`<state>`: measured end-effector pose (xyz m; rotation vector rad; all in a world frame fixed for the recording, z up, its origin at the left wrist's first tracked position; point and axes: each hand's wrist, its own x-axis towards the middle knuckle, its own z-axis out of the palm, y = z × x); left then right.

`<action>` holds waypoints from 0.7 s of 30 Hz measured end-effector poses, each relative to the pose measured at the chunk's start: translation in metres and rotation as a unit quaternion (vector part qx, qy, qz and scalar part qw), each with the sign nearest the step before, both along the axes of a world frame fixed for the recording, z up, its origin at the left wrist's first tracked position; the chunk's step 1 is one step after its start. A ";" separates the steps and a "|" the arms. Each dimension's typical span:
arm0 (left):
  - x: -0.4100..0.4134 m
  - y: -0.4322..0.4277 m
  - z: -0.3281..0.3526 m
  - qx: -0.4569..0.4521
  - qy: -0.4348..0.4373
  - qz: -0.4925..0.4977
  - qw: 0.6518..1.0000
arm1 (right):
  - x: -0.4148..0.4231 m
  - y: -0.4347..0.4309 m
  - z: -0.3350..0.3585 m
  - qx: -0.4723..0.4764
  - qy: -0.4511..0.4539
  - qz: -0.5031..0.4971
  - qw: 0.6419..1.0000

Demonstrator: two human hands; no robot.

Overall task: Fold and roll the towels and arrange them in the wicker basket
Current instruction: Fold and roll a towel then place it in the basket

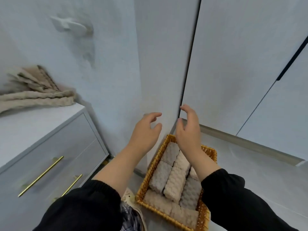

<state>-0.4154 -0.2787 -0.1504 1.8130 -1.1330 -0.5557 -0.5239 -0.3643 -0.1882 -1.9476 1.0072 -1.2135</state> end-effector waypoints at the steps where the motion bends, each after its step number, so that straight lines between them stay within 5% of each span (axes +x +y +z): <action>1: 0.008 0.015 0.011 -0.019 -0.005 0.026 0.999 | 0.010 0.010 0.011 -0.027 -0.007 0.015 1.000; 10: 0.084 0.125 0.057 -0.118 -0.005 0.206 0.971 | 0.109 0.094 0.063 -0.168 -0.018 0.170 0.971; 21: 0.189 0.259 0.027 -0.103 0.091 0.447 0.884 | 0.249 0.204 0.037 -0.037 0.072 0.345 0.935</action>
